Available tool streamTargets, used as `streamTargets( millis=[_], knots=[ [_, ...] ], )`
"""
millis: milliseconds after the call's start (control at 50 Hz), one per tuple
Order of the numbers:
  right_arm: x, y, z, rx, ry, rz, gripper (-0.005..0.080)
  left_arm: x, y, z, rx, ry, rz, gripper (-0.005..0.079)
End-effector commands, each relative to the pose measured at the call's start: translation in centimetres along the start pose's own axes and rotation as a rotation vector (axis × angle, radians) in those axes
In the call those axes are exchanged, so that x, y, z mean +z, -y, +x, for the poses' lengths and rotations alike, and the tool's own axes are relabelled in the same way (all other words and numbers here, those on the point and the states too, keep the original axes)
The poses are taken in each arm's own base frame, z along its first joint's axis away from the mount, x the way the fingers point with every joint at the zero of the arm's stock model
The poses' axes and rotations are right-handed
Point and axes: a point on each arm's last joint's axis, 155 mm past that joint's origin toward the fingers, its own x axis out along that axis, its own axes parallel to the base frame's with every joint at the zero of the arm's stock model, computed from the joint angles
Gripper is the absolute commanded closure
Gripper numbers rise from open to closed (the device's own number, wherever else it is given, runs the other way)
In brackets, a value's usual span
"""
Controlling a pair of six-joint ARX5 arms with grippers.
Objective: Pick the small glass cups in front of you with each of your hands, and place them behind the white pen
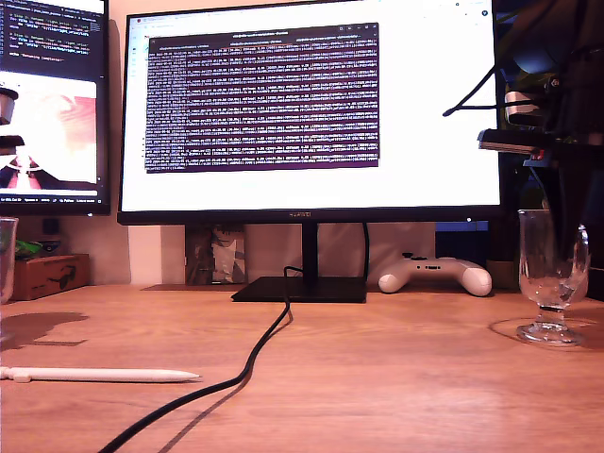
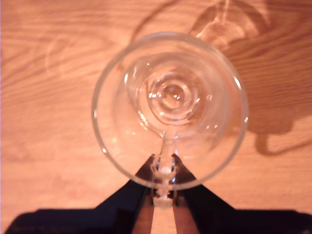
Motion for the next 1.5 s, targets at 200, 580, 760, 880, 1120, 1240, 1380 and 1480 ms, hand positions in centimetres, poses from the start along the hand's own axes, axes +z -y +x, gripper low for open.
streamTargets(
  millis=[200,580,760,880,1120,1240,1380,1480],
  knots=[
    [0.6,-2.6,-4.1,0.054,0.097,-0.061,0.0764,0.8,1.5,-3.5,-0.021,0.102,0.037,0.0762],
    [-0.6,-9.4,-5.6,0.146,0.134,-0.166,0.0764,0.5,5.4,-5.1,-0.095,0.138,0.120,0.0762],
    [-1.0,-13.3,-5.7,0.221,0.171,-0.207,0.0764,0.6,8.1,-5.2,-0.142,0.153,0.180,0.0762],
    [-1.5,-15.0,-5.1,0.256,0.151,-0.220,0.0764,0.5,9.3,-5.2,-0.155,0.155,0.211,0.0762],
    [-2.3,-18.8,-3.9,0.316,0.134,-0.274,0.0764,0.4,10.3,-5.2,-0.165,0.155,0.237,0.0762],
    [-2.4,-20.8,-3.5,0.332,0.122,-0.304,0.0764,0.4,10.3,-5.2,-0.170,0.157,0.238,0.0762],
    [-2.0,-23.2,-3.4,0.354,0.115,-0.333,0.0764,0.2,10.6,-5.2,-0.185,0.149,0.256,0.0762],
    [-1.9,-24.4,-3.4,0.359,0.110,-0.350,0.0764,0.1,11.0,-5.2,-0.205,0.146,0.258,0.0762]
  ],
)
